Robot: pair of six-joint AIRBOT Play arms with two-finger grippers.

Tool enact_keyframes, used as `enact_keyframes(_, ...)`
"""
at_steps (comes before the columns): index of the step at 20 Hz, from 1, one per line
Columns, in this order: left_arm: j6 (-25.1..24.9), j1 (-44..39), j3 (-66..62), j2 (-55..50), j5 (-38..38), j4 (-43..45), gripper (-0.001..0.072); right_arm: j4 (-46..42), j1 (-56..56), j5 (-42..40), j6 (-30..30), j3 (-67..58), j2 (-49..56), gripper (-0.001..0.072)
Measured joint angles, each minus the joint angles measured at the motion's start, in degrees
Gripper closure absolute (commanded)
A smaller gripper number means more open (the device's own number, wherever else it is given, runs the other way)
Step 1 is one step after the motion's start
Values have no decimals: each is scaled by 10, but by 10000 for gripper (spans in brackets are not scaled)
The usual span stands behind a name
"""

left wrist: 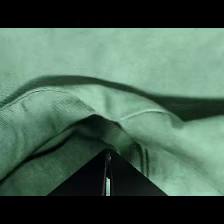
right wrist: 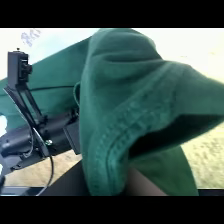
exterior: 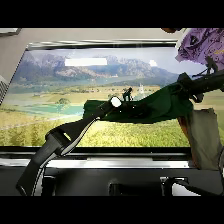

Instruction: Fold the clothes and pants, and hang the long-sleeved shirts on hangers.

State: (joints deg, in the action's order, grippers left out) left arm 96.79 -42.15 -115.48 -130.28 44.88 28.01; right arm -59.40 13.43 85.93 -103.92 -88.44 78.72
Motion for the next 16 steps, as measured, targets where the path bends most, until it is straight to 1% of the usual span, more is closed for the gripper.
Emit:
enact_keyframes(3,-3,26,-4,11,39,16,694,19,0,-17,-19,0,0,678)
enact_keyframes(7,-5,88,-6,63,130,103,694,75,-6,-48,-33,0,0,678)
enact_keyframes(9,-1,127,-6,101,185,172,694,96,-22,-57,-43,0,0,678)
enact_keyframes(13,12,196,-6,182,276,315,694,117,-77,-83,-83,0,0,678)
enact_keyframes(16,16,243,-6,238,324,395,693,130,-126,-124,-116,0,0,678)
